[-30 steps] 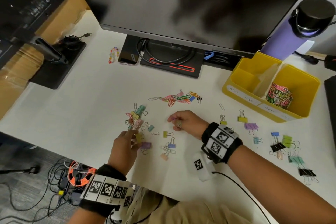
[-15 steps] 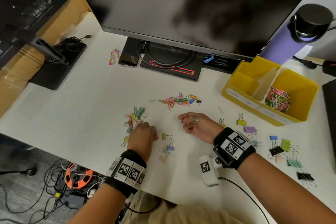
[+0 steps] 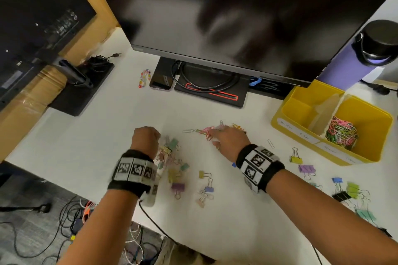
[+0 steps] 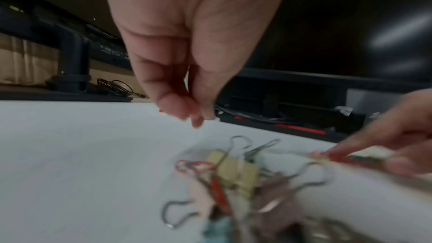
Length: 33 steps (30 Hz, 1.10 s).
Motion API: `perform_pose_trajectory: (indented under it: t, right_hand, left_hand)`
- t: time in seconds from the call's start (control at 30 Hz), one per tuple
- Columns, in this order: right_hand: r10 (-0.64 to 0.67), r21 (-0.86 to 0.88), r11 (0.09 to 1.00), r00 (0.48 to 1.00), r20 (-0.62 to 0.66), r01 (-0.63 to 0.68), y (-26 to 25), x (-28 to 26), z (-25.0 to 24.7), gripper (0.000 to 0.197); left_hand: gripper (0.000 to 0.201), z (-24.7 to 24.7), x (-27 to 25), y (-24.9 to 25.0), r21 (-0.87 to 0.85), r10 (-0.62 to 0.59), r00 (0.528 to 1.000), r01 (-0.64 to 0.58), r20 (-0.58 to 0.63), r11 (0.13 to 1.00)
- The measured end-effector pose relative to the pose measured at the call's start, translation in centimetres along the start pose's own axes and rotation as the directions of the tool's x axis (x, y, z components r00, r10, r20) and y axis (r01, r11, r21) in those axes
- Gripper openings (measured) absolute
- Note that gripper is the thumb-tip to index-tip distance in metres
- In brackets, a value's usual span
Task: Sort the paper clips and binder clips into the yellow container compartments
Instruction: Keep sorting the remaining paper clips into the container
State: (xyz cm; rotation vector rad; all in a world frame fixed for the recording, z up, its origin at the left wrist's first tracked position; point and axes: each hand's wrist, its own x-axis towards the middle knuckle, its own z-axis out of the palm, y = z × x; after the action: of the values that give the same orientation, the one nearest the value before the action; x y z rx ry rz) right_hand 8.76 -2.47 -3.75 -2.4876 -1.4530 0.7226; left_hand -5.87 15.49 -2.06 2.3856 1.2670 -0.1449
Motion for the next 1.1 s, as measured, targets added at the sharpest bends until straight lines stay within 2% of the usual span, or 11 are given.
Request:
perform_pose_trajectory:
  t: [0.1,0.23,0.37,0.43,0.53,0.6,0.7,0.8,0.9,0.97,1.1]
  right_hand:
    - [0.013,-0.080,0.997,0.999,0.039,-0.010,-0.4,-0.6,0.9,0.041]
    - [0.016,-0.160,0.987,1.000,0.014,-0.014,0.0,-2.2,2.2,0.044]
    - [0.022,-0.160,0.987,1.000,0.022,-0.019,0.3,-4.1,2.8,0.042]
    - [0.039,-0.115,0.993,0.999,0.009,-0.038,0.4,-4.9,2.9,0.042]
    - [0.059,-0.056,0.997,0.997,-0.052,-0.061,0.4,-5.4,2.7,0.039]
    - [0.076,-0.050,0.996,0.995,-0.058,-0.079,0.3,-5.2,2.2,0.033]
    - [0.068,0.047,0.997,0.988,-0.135,-0.063,0.3,-4.7,1.6,0.027]
    - [0.036,0.134,0.991,0.985,-0.169,-0.014,0.1,-4.4,1.2,0.028]
    - [-0.078,0.174,0.981,0.994,-0.080,0.091,-1.0,-3.9,1.1,0.035]
    - [-0.139,0.121,0.983,0.990,0.028,0.135,-2.1,-3.4,1.2,0.041]
    - [-0.165,-0.016,0.986,0.977,0.135,0.169,-3.2,-2.6,1.8,0.036]
  left_hand:
    - [0.024,0.3,1.4,0.2,-0.015,-0.039,0.988,0.042,0.147,0.999]
    - [0.026,1.2,1.8,0.9,-0.058,-0.021,0.991,0.029,0.135,0.998]
    - [0.021,1.4,1.9,1.3,-0.041,0.041,0.989,-0.036,0.145,0.999]
    - [0.016,1.4,1.7,2.0,-0.011,0.090,0.972,-0.090,0.219,0.996]
    - [0.020,1.7,1.1,3.3,0.014,0.145,0.928,-0.160,0.344,0.987]
    - [0.021,2.5,0.5,4.1,0.036,0.177,0.913,-0.204,0.367,0.978]
    - [0.015,4.0,-0.9,4.8,0.004,0.234,0.910,-0.251,0.342,0.968]
    - [0.010,3.7,-1.9,4.5,-0.158,0.303,0.934,-0.276,0.187,0.948]
    - [0.027,1.5,-1.6,1.7,-0.367,0.189,0.982,-0.180,-0.012,0.913]
    - [0.033,0.3,-1.0,-0.9,-0.393,0.103,0.995,-0.101,-0.016,0.914]
    - [0.032,0.0,0.0,-4.3,-0.249,0.093,0.992,-0.068,0.089,0.966]
